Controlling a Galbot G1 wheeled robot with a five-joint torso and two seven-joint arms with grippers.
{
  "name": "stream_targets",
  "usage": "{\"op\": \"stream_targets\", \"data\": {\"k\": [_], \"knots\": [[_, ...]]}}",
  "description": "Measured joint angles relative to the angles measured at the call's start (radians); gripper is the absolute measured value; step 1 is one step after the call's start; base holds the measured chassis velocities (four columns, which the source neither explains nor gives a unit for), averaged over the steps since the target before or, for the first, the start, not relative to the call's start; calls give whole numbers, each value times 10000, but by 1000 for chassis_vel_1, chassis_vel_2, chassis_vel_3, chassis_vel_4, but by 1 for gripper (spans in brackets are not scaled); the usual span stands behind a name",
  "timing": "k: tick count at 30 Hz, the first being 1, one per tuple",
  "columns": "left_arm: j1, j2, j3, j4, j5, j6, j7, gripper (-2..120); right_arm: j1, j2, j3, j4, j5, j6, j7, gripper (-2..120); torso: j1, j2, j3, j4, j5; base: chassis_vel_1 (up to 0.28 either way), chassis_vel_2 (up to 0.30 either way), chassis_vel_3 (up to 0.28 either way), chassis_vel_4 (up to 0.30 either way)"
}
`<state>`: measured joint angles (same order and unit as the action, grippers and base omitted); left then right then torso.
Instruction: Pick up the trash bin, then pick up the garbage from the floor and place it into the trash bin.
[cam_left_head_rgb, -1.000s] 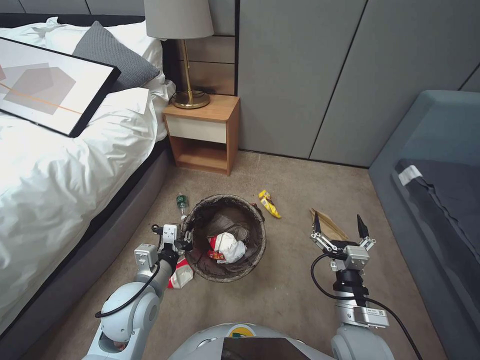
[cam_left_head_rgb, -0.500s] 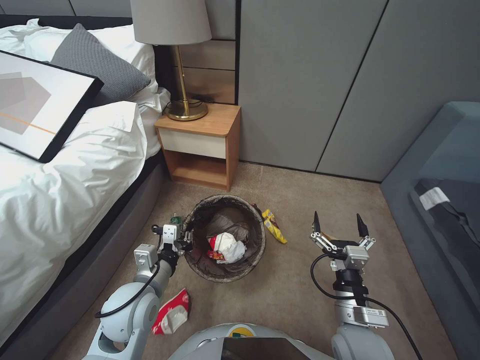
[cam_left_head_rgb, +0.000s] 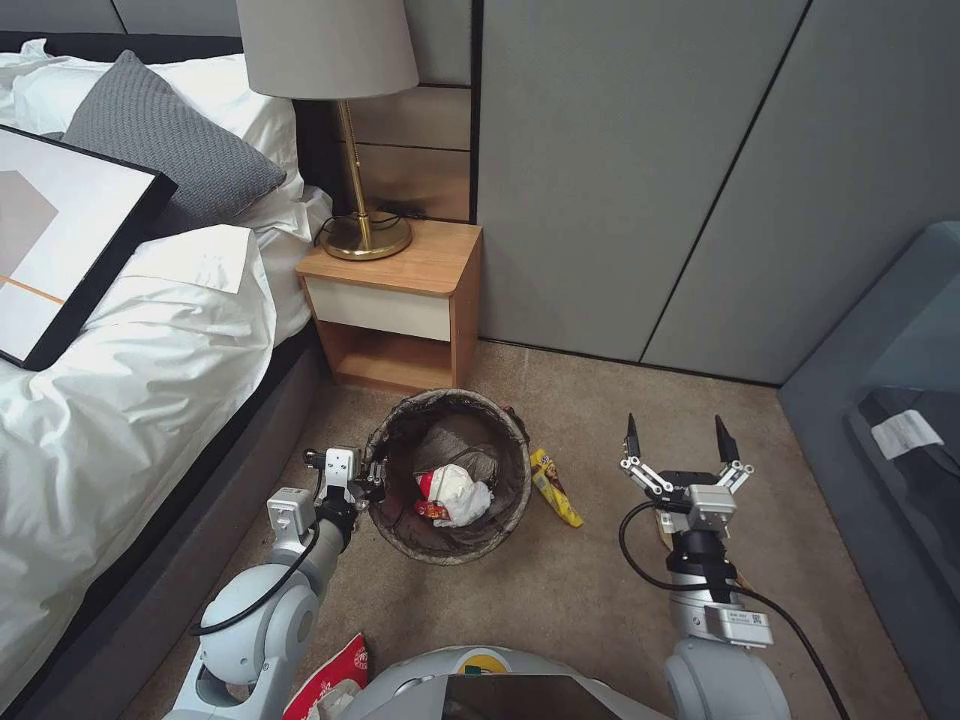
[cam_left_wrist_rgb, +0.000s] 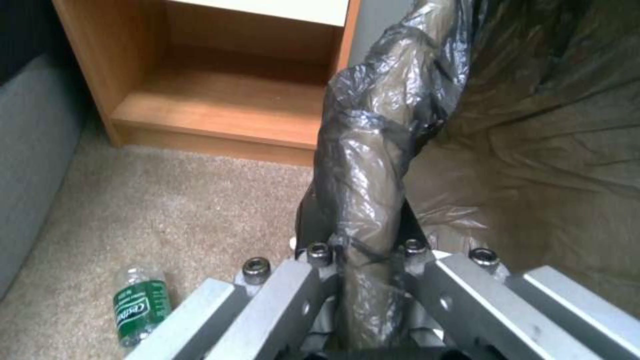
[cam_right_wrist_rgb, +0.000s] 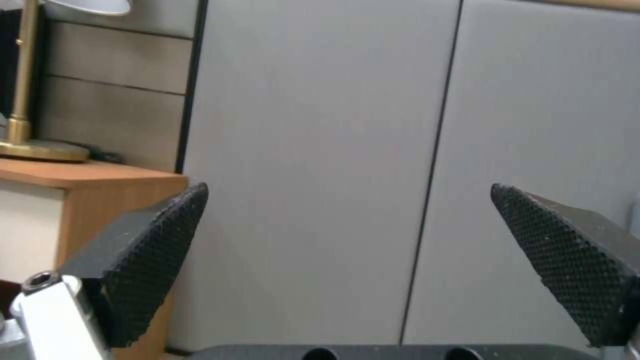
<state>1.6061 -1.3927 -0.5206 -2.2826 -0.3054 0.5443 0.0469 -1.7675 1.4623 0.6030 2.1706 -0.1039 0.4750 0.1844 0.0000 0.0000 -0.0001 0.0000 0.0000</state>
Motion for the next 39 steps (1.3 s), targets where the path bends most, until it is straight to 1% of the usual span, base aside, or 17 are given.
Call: {"op": "stream_targets", "data": {"k": [7,10,11,13,14,15,17,19,21,23,24,25,27,28,31,37,39], "knots": [[3,0,-9,1,-3,1,1,0,219,-325,596,95,72,-633,-328,100,0,0,0,1,2,2,-3,-8,3],[2,-2,-8,9,-2,0,2,0,201,-710,1239,287,583,-1548,-1044,100,0,0,0,-1,2,0,0,0,0],[2,-2,-8,9,-2,0,2,0,201,-710,1239,287,583,-1548,-1044,100,0,0,0,-1,2,0,0,0,0],[-1,2,-22,25,-3,1,3,0,199,-1025,1729,435,944,-2353,-1492,100,0,0,0,-2,0,0,0,0,0],[-1,2,-22,25,-3,1,3,0,199,-1025,1729,435,944,-2353,-1492,100,0,0,0,-2,0,0,0,0,0],[-1,6,-31,32,-6,1,5,0,228,-1215,2009,496,1189,-2880,-1829,100,0,0,0,-1,1,0,0,0,0],[0,6,-34,35,-8,0,5,0,240,-1283,2106,511,1284,-3064,-1964,100,0,0,1,0,2,0,0,0,0],[0,8,-38,47,-14,0,7,0,320,-1581,2487,559,1726,-3956,-2660,100,0,0,0,0,1,0,0,0,0],[0,6,-38,64,-20,-3,10,0,468,-1970,2811,498,2186,-5328,-3309,100,0,0,0,-1,1,0,0,0,0],[-1,6,-37,69,-22,-5,12,0,505,-2064,2861,443,2238,-5615,-3420,100,0,0,0,0,1,0,0,0,0],[-6,6,-37,97,-27,-11,12,0,588,-2314,2997,178,2277,-6274,-3742,100,0,0,0,0,2,0,0,0,0],[-11,9,-35,108,-29,-16,13,0,624,-2486,3056,-49,2269,-6584,-3931,100,0,0,1,0,1,0,0,0,0],[-15,13,-33,120,-31,-21,13,0,659,-2636,3089,-274,2264,-6749,-4087,100,0,0,1,0,2,0,0,0,0],[-29,23,-24,133,-41,-26,17,0,737,-2922,3140,-837,2218,-6868,-4417,100,0,0,1,-1,2,0,0,0,0],[-64,36,-12,143,-57,-27,18,0,864,-3290,3173,-1732,2109,-6847,-4972,100,0,0,1,-1,3,0,0,0,0],[-79,53,-11,152,-76,-28,19,0,989,-3503,3111,-2645,2006,-6760,-5399,100,0,0,2,-1,0,0,0,0,0],[-69,64,-16,155,-81,-28,19,0,1146,-3552,3091,-3321,1778,-6534,-5767,100,0,0,2,-1,2,0,0,0,0]]}}
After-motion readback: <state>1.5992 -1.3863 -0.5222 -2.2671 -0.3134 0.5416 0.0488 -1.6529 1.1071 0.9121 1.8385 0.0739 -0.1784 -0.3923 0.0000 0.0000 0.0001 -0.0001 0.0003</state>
